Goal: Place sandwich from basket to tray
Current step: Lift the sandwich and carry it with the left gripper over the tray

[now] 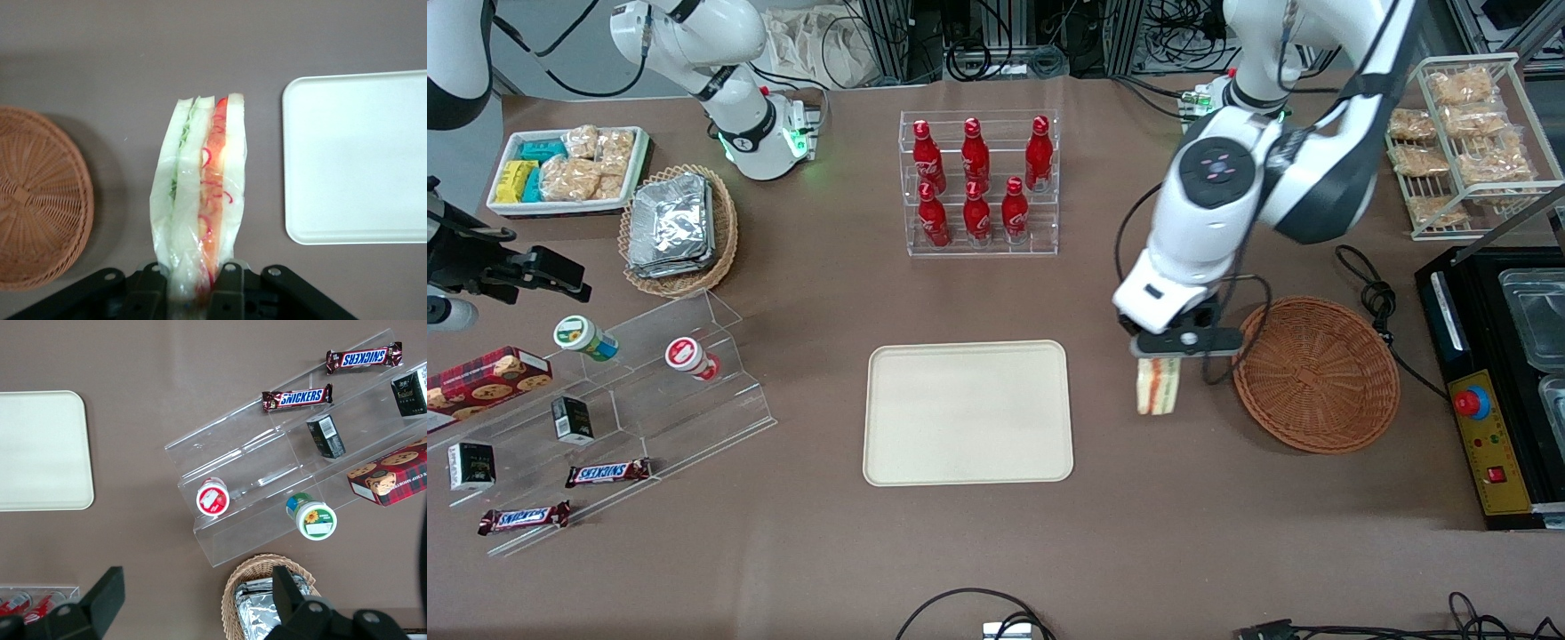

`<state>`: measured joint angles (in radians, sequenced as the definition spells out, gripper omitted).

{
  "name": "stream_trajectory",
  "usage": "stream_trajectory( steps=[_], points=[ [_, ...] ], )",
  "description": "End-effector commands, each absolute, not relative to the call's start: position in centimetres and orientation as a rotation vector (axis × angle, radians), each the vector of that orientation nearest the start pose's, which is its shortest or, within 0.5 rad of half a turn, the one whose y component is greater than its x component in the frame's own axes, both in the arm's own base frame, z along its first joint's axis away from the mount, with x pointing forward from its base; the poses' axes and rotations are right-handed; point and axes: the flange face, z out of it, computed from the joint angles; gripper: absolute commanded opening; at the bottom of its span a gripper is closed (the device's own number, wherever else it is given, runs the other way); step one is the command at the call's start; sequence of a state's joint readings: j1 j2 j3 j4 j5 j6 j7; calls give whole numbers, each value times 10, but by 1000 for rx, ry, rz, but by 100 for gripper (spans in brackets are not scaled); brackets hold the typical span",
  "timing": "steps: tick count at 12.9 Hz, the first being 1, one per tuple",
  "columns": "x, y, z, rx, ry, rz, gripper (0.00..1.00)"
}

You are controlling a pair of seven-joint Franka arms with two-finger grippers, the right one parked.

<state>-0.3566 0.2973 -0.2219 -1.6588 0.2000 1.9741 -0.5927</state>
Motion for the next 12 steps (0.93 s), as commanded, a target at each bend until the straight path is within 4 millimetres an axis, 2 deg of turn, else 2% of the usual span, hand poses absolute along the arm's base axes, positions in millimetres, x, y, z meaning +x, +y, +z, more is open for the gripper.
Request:
stream_trajectory(
  steps=[1,3,4,6,8,11,12],
  points=[
    [570,-365,432,-3032,109,-127,16],
    [568,-393,408,-3044,70,-104,16],
    [569,-406,390,-3044,53,-84,16],
    [576,-428,370,-3067,6,-93,16],
    [581,-437,347,-3090,-5,-101,17],
    [571,-464,303,-3115,-3,-107,18],
    [566,-471,295,-3113,10,-102,18]
  ],
)
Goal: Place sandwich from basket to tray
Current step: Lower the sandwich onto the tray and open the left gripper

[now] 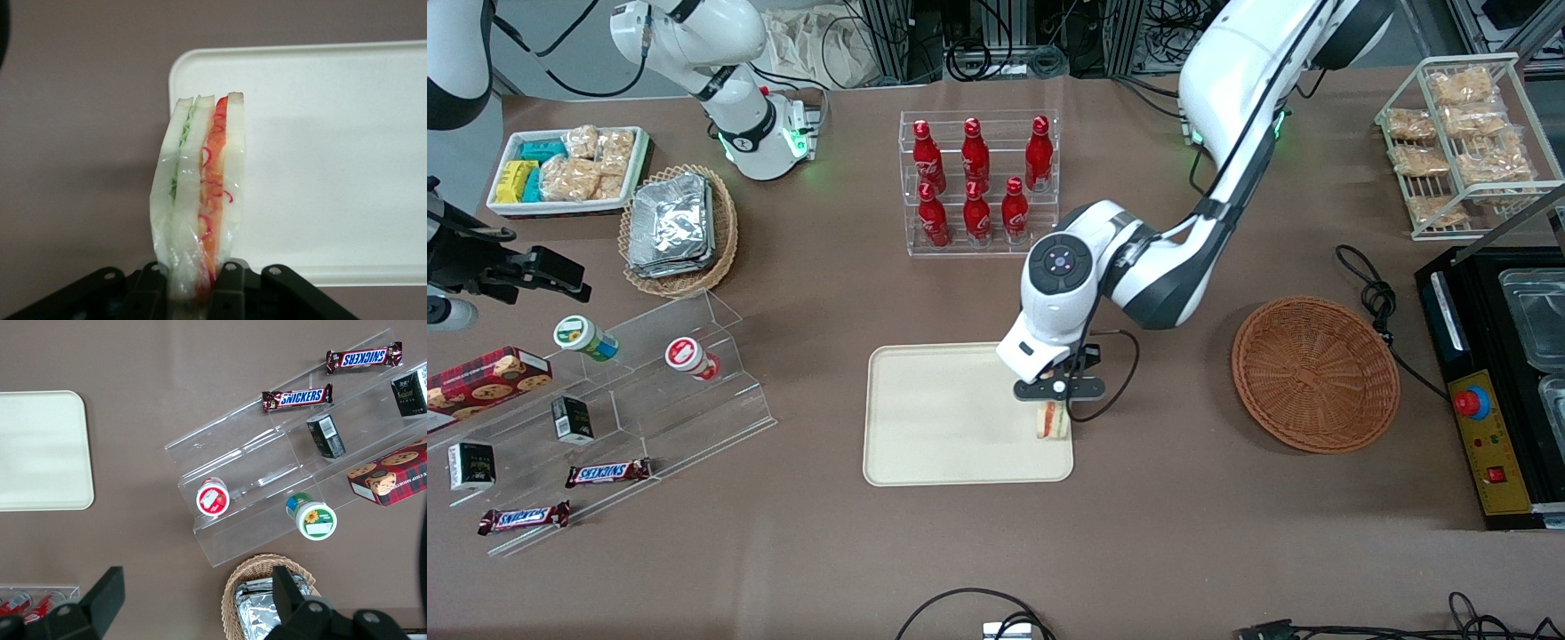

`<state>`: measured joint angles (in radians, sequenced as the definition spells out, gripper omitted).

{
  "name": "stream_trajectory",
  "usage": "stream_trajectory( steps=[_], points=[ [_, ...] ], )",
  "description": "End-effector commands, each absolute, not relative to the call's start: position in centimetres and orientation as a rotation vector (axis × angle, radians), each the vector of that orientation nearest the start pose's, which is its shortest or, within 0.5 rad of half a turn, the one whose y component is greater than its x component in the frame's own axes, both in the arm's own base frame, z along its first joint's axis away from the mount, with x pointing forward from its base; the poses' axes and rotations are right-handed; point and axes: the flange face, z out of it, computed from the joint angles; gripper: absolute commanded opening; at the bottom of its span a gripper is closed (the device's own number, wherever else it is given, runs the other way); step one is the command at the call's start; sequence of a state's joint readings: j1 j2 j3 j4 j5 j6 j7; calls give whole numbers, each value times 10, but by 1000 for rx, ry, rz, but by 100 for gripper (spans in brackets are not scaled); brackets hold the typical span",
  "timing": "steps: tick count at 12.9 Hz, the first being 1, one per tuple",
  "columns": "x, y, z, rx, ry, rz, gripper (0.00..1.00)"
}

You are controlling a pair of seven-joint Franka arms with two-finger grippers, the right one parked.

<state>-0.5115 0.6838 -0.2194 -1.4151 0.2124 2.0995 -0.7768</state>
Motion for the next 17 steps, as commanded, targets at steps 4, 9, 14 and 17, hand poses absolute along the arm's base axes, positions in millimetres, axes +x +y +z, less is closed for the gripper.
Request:
stream_trajectory(
  steps=[4,9,14,17],
  points=[
    [557,-483,259,-3108,30,-75,20],
    [552,-484,227,-3044,22,-107,28],
    [553,-484,228,-3055,18,-118,100],
    [556,-485,245,-3065,-117,-156,100]
  ],
)
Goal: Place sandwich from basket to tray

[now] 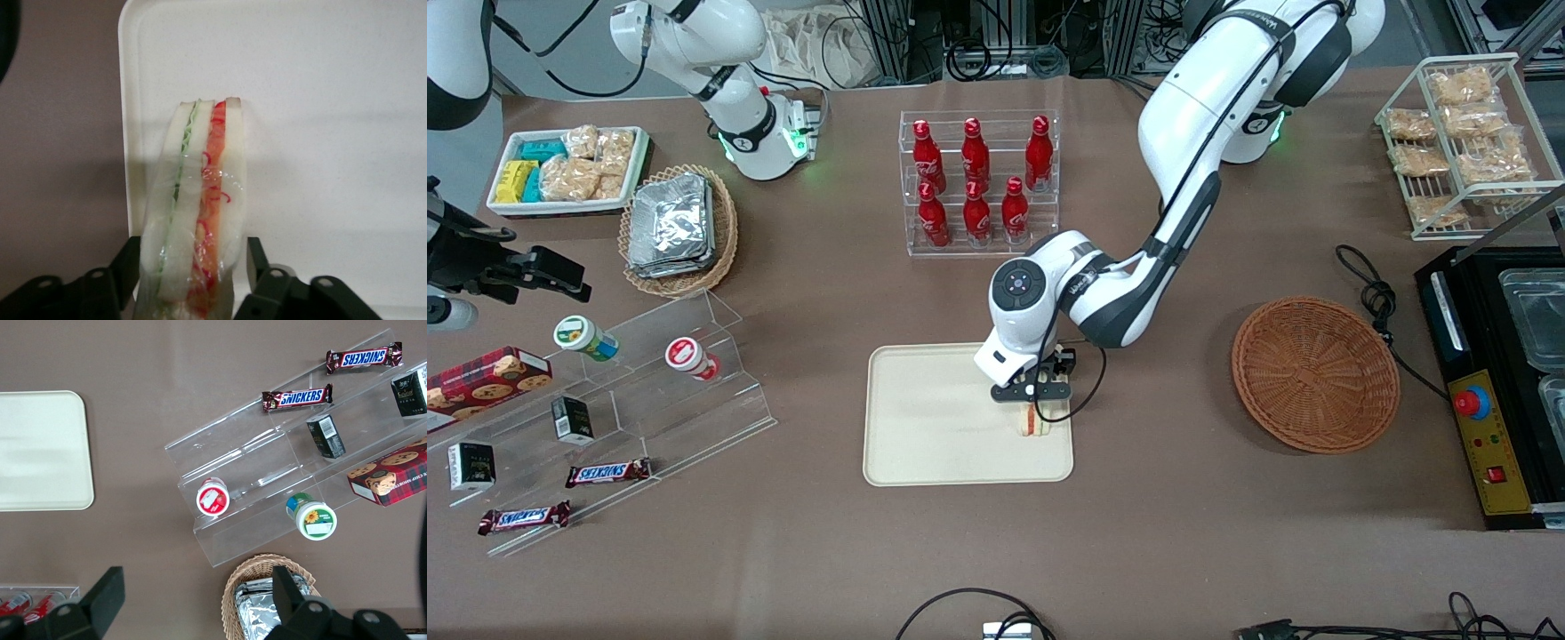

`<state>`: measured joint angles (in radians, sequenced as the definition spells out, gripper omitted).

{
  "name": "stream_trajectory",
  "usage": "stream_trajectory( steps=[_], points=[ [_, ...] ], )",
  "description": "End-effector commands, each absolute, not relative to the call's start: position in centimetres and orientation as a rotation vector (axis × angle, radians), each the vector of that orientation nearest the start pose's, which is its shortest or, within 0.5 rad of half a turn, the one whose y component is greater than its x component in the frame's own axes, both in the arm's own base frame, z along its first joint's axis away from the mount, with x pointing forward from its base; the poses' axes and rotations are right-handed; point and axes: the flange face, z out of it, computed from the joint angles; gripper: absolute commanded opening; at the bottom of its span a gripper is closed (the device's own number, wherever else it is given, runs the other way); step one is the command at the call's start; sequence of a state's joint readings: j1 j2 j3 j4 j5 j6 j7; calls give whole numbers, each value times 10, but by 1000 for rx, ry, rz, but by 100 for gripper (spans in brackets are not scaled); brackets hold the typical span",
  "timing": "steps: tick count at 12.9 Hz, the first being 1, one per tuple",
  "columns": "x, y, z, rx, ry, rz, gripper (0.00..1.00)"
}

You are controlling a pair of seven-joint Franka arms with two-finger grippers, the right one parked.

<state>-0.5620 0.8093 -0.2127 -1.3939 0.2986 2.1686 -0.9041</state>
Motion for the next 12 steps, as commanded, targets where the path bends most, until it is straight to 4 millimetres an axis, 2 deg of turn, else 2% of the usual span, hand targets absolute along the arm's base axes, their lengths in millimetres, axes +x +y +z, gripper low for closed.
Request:
stream_trajectory(
  steps=[1,5,6,8,9,12],
  points=[
    [559,-484,260,-3072,-157,-180,100],
    [565,-469,314,-3043,-323,-210,100],
    [570,-458,330,-3028,-348,-213,100],
    [579,-430,370,-2990,-410,-211,100],
    [587,-408,392,-2968,-452,-210,100],
    [606,-357,440,-2949,-576,-245,100]
  ],
)
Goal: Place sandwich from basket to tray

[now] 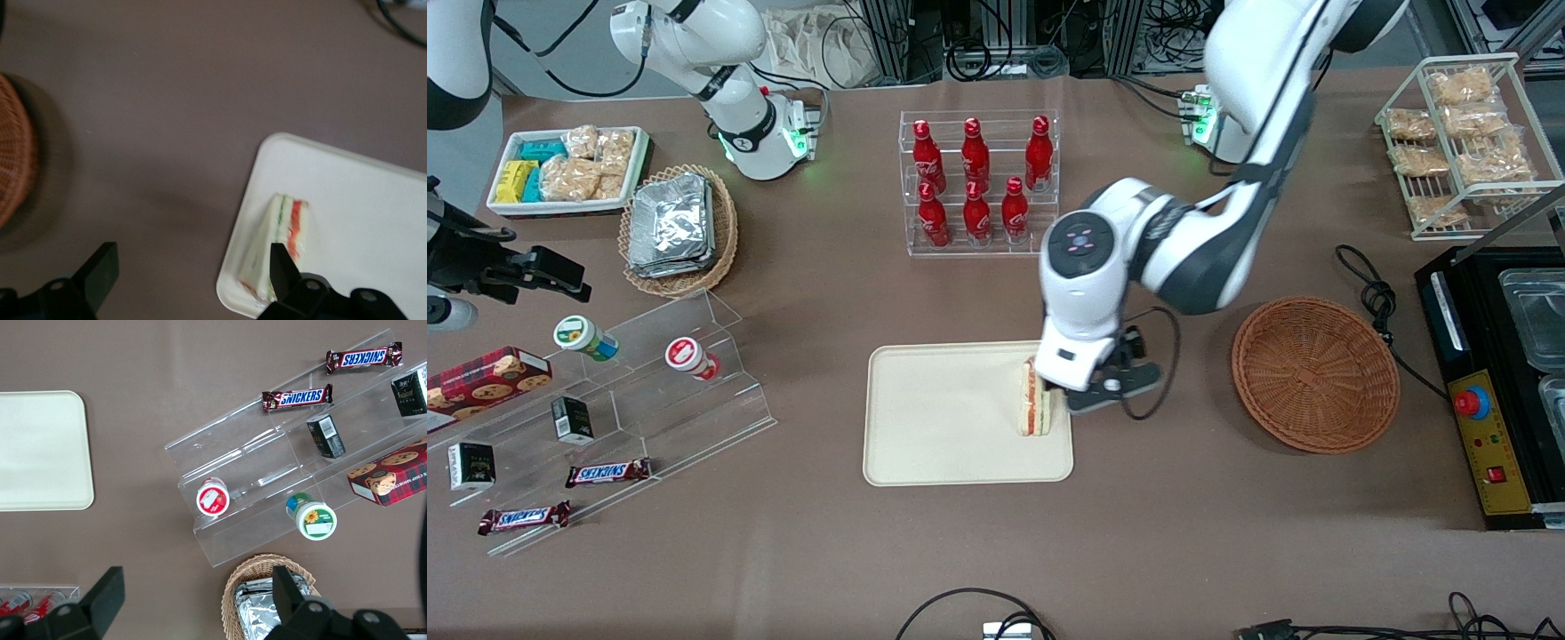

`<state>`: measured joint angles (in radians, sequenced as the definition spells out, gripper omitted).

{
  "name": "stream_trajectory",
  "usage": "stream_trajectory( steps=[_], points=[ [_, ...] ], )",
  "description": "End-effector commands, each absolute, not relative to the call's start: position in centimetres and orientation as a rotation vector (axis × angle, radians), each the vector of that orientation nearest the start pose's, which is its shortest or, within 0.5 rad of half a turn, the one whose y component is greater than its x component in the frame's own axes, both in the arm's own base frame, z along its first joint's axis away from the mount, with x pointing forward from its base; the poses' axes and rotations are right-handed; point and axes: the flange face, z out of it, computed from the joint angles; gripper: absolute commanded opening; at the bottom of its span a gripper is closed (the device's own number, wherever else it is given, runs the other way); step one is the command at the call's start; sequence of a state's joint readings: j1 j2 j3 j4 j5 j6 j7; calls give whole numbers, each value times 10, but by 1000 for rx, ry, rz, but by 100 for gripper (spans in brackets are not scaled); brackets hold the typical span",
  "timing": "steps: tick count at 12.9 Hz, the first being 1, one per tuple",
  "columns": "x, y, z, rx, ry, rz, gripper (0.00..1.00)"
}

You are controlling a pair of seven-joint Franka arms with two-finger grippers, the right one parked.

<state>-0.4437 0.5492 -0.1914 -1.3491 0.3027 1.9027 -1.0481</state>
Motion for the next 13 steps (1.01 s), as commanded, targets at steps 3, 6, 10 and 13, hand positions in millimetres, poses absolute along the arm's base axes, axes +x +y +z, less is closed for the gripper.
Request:
stream_trajectory(
  steps=[3,6,10,13],
  points=[
    [618,-314,467,-2911,-661,-255,100],
    [622,-267,482,-2884,-586,-176,100],
    [621,-203,509,-2935,-504,-109,100],
    [618,-157,529,-2980,-485,-55,100]
  ],
)
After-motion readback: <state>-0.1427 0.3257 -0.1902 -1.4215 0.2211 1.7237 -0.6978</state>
